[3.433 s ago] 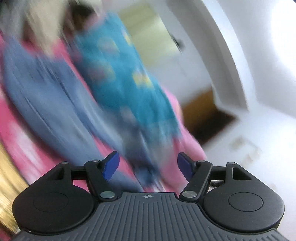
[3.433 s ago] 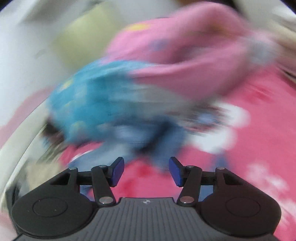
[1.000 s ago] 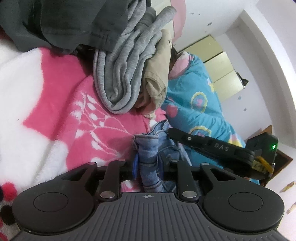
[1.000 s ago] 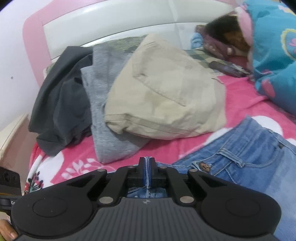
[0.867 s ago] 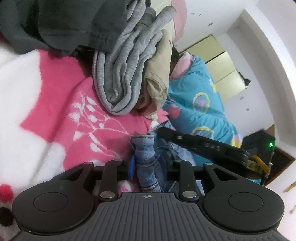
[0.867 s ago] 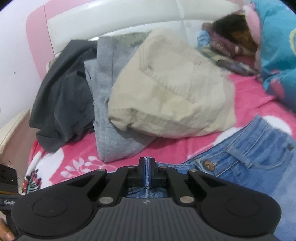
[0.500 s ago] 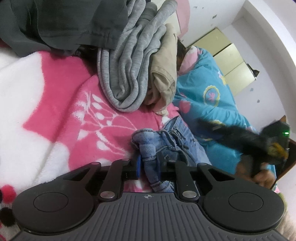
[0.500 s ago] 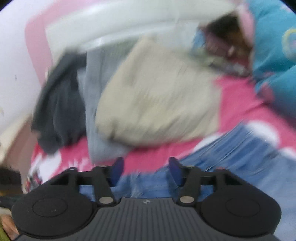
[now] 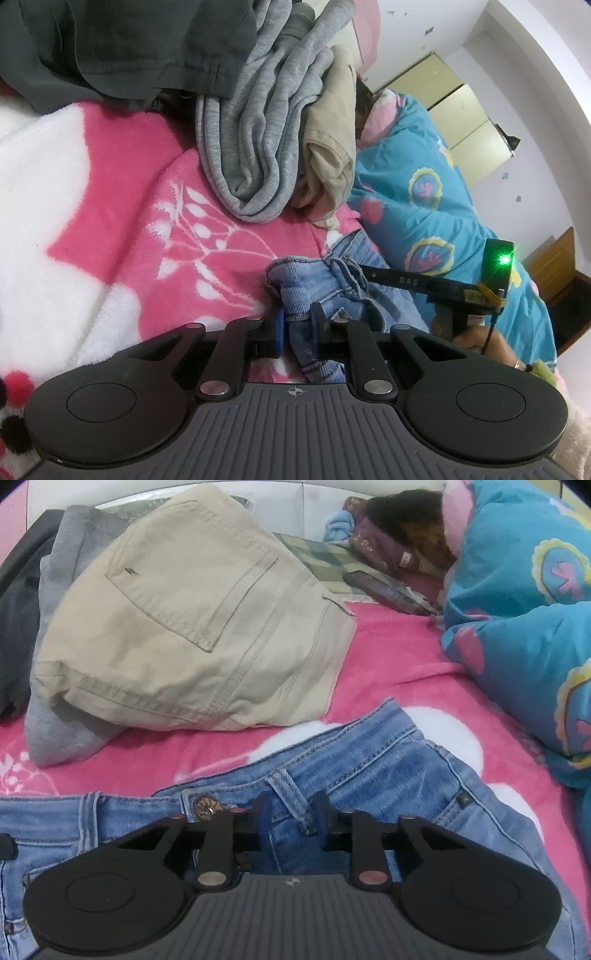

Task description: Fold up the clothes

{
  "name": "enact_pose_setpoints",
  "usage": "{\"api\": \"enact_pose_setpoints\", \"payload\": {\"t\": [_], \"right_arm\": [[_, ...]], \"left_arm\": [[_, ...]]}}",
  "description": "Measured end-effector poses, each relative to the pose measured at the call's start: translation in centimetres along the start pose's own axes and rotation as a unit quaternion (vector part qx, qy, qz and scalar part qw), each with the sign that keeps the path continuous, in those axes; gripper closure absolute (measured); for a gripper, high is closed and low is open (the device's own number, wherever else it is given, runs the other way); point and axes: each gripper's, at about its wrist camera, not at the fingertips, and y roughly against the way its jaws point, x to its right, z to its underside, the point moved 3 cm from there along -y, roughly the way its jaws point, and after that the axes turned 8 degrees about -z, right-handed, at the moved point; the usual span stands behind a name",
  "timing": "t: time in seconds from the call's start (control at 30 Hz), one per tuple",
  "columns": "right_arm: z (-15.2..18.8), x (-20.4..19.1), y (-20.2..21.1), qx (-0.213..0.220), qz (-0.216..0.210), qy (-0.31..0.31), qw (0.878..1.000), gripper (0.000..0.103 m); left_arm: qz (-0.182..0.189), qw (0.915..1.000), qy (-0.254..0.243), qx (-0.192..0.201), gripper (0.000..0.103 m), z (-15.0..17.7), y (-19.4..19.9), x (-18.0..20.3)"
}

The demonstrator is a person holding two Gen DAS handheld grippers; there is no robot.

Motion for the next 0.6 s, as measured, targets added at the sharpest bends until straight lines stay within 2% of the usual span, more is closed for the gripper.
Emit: {"api": "enact_pose_setpoints", "payload": {"t": [0.23, 0.4, 0.53, 0.6], "right_arm": [[-1.0, 0.2, 1.1, 0.055, -0.003, -0.035, 0.998, 0.103], [-2.0, 0.4, 0.5, 0.075, -0.012, -0.046, 0.996, 0.103], [-2.8, 0.1, -0.3, 0.066, -0.016, -0.045, 0.997, 0.103], [-2.7, 0.1, -0.1, 0.057, 0.005, -0.03, 0.998, 0.103]], "left_arm": [[0.001, 1.0, 0.005, 0.006, 0.092, 0.0, 0.0, 0.0], [0.002, 0.9999, 0.008, 0.007, 0.092, 0.0, 0.1, -0.2], [0.004, 0.9999, 0.008, 0.005, 0.092, -0.1, 0.0, -0.3], [0.003, 1.0, 0.006, 0.004, 0.092, 0.0, 0.0, -0.3]]}}
